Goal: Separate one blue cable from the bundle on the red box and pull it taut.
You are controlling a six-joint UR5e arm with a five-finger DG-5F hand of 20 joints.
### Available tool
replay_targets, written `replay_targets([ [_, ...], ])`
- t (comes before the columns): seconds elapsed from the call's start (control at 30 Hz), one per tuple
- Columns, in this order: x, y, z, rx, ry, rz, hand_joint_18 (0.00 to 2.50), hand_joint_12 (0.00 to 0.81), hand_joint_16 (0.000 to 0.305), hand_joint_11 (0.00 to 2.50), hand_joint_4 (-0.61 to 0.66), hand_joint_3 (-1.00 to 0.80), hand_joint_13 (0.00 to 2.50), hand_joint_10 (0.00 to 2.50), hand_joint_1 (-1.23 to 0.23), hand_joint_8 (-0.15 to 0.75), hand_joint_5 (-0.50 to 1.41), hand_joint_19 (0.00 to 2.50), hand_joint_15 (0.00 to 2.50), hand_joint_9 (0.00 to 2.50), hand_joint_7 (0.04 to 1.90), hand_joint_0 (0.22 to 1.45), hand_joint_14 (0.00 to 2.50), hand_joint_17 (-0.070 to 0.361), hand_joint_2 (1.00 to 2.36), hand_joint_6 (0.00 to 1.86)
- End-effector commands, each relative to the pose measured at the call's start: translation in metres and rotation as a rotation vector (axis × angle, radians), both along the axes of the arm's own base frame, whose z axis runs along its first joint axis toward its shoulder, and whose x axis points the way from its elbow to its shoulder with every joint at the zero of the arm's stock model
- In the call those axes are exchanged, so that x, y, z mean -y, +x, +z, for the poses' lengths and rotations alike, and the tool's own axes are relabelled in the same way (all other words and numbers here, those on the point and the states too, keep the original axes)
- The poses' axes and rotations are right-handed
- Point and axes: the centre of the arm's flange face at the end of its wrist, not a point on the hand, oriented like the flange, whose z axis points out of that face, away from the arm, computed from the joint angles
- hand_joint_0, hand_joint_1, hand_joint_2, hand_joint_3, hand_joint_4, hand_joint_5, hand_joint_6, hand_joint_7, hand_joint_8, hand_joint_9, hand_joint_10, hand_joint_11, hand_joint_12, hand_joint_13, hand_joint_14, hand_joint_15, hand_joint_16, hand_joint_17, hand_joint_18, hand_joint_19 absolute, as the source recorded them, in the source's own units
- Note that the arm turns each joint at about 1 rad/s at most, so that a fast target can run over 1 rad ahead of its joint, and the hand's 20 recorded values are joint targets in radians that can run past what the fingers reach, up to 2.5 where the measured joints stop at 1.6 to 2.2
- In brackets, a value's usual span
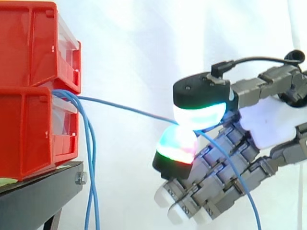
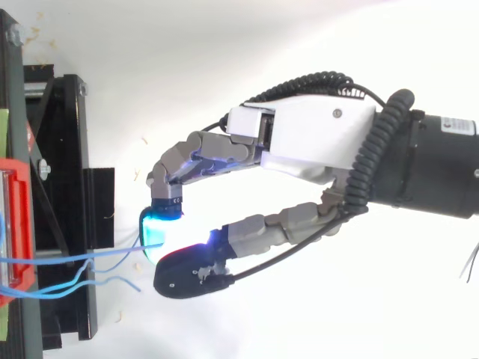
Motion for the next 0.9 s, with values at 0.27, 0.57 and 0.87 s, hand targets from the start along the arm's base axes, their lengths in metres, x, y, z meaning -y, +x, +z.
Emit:
replay_targets([
  [0.27,-0.004,0.012,-0.017,0.127,0.019,0.004,0.20,0.425,0.074,0.00,-0.01,-0.06,0.41,0.00,-0.86,0.234,-0.05,0.15,0.08,0.47,1.02,0.57,0.00,0.167,1.15,0.88],
  [0.57,-0.005,0.016,-0.016,0.162,0.022,0.006,0.22,0.423,0.074,0.00,-0.01,-0.06,0.43,0.00,-0.86,0.237,-0.05,0.16,0.09,0.48,1.02,0.57,0.00,0.167,1.16,0.88],
  [0.87,-0.006,0.016,-0.015,0.165,0.021,0.005,0.24,0.424,0.074,0.00,-0.01,-0.06,0.44,0.00,-0.85,0.238,-0.05,0.17,0.10,0.49,1.01,0.57,0.00,0.168,1.16,0.88],
])
